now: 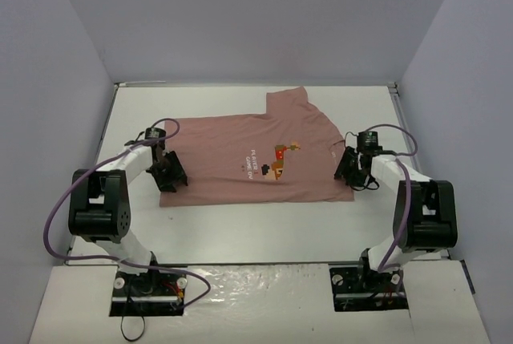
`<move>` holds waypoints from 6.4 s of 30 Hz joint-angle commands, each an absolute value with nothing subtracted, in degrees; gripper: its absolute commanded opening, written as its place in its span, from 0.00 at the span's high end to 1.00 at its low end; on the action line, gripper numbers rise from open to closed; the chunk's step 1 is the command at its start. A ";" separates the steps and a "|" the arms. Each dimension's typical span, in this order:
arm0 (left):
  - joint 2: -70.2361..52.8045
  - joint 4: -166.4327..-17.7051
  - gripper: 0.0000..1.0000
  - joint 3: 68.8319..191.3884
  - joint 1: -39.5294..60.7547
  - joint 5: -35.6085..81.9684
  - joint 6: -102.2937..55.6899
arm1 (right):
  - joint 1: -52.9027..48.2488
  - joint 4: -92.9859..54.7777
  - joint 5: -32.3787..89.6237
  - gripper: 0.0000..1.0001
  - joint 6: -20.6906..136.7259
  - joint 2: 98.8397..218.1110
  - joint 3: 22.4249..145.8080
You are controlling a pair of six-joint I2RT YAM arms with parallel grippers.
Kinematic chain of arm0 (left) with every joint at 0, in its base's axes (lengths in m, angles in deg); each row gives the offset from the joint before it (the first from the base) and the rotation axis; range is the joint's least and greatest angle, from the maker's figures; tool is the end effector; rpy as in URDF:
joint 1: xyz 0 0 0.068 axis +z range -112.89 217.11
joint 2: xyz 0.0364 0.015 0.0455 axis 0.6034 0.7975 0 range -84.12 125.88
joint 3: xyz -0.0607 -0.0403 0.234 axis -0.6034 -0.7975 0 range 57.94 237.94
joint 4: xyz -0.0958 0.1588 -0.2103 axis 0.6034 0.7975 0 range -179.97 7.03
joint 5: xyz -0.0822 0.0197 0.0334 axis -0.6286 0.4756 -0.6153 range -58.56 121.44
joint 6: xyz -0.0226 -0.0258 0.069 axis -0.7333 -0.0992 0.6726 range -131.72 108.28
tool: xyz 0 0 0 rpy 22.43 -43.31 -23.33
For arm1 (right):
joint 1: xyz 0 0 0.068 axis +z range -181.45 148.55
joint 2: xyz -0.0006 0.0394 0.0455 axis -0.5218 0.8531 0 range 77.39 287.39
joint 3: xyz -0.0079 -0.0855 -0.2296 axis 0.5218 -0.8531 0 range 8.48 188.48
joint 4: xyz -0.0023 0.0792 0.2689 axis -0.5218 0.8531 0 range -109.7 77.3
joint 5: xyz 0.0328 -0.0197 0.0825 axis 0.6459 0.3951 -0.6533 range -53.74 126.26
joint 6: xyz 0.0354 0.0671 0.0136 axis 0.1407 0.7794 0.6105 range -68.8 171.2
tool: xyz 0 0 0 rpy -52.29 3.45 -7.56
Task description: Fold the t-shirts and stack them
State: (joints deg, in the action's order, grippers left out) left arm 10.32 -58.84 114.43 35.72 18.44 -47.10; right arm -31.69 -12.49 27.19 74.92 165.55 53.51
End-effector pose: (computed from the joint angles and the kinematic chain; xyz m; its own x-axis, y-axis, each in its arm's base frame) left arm 0.3329 -0.0228 0.1035 -0.8215 -0.5444 -0.1695 -0.4559 0.8057 -0.3781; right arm 0.3356 0.0089 0.1044 -0.7435 0.4003 -0.5356 0.2213 0.9032 0.3678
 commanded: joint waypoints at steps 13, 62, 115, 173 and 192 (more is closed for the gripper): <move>2.56 -57.91 0.52 117.87 33.77 20.45 -44.24 | -4.32 -10.47 27.20 0.58 78.37 167.93 69.66; 11.31 -55.64 0.52 113.51 34.00 24.61 -44.18 | -9.74 -10.02 46.59 0.53 77.32 173.37 57.99; 28.46 -51.30 0.48 155.15 40.63 24.41 -26.81 | -16.41 -0.45 41.63 0.52 65.80 180.28 98.61; 40.94 -48.92 1.00 161.10 37.64 22.76 -18.69 | -23.89 -7.13 25.32 0.59 52.08 214.41 123.54; 42.53 -48.57 1.00 163.00 37.94 22.71 -18.79 | -24.40 -7.83 19.80 0.95 51.76 219.72 127.49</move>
State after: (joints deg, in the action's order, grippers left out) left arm 42.65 -48.99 160.57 37.87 22.91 -18.22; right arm -24.01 -8.23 21.22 52.45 219.80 127.00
